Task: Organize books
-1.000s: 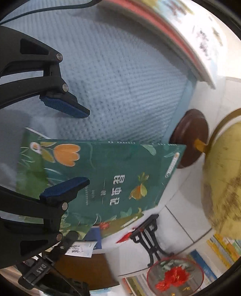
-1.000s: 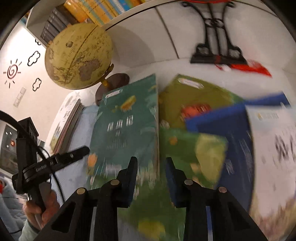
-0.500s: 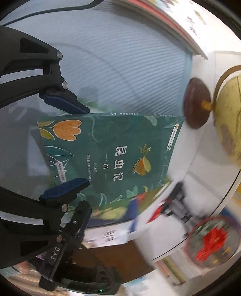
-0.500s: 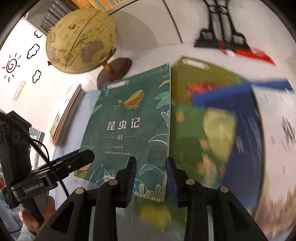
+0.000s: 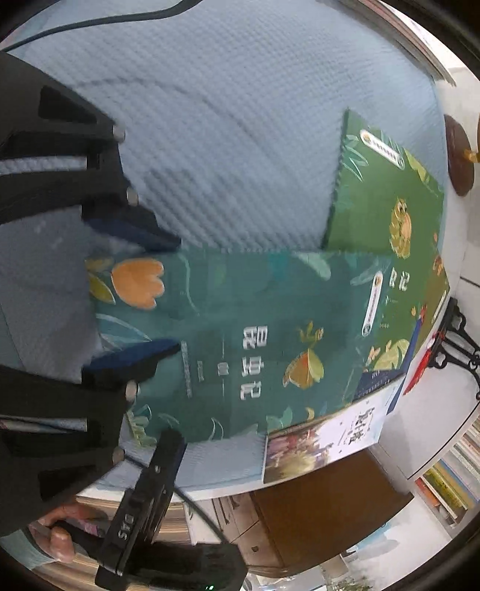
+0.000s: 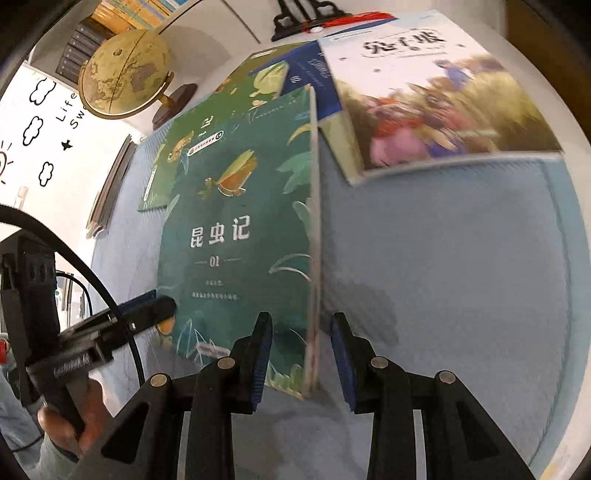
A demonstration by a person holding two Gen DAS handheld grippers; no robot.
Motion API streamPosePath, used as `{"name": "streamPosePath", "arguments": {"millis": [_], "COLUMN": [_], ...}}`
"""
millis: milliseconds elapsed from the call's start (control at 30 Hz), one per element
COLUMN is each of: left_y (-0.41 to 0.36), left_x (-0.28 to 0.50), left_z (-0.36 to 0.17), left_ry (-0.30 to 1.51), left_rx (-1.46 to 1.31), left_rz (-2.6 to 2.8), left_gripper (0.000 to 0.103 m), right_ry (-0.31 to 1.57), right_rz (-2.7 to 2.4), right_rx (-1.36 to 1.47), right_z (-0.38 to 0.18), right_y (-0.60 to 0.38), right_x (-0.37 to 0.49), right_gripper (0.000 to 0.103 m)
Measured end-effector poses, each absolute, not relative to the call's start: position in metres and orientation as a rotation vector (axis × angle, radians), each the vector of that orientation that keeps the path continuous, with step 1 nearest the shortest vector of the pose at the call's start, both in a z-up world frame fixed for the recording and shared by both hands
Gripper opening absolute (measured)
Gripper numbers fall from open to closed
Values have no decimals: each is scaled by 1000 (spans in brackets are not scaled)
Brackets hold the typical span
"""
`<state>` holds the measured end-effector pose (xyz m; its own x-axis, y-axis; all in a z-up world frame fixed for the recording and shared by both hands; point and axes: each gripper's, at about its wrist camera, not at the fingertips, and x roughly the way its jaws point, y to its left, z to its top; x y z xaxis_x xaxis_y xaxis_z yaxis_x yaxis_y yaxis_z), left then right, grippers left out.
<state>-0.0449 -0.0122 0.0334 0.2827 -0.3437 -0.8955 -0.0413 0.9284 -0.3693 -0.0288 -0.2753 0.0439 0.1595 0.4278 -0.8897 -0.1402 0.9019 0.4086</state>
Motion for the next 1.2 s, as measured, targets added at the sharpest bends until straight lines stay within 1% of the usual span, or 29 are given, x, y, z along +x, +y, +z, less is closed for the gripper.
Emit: {"name": "streamPosePath", "arguments": {"millis": [33, 67, 167, 400, 433, 533, 600, 700, 833, 933, 1067, 1167, 1200], "left_y": [-9, -5, -2, -17, -16, -3, -1, -8, -23, -37, -45, -49, -50], "left_x": [-50, -53, -54, -52, -54, -61, -58, -51, -43, -41, -32, -26, -24], "left_z": [32, 30, 28, 36, 41, 61, 63, 55, 38, 25, 17, 22, 25], "left_ry": [1273, 1266, 1241, 1231, 1212, 1129, 1109, 1129, 1185, 1224, 1246, 1243, 1235], "left_rx": [-363, -389, -444, -415, -447, -673, -731, -678, -608, -576, -635, -746, -800], "left_rz": [-198, -191, -173, -202, -233, -386, -418, -357, -322, -313, -336, -441, -484], "left_gripper": [32, 31, 30, 30, 30, 30, 30, 29, 25, 25, 25, 25, 25], "right_ry": [1350, 1346, 1334, 1309, 1308, 1322, 1332, 1338, 1327, 1324, 1339, 1378, 1387], "right_rz": [419, 432, 431, 423, 418, 428, 443, 447, 448, 448, 455, 480, 498], "right_rx": [245, 235, 184, 52, 48, 109, 162, 177, 160, 159, 184, 247, 273], "right_z": [46, 47, 47, 45, 45, 43, 41, 41, 41, 41, 40, 41, 41], "right_y": [-276, -276, -268, -253, -254, -265, -272, -275, -275, -269, -270, -278, -281], "right_x": [-32, -34, -42, -47, -46, -43, -40, -40, -45, -43, -43, -38, -37], "right_gripper": [33, 33, 33, 33, 33, 33, 33, 33, 33, 34, 34, 40, 45]}}
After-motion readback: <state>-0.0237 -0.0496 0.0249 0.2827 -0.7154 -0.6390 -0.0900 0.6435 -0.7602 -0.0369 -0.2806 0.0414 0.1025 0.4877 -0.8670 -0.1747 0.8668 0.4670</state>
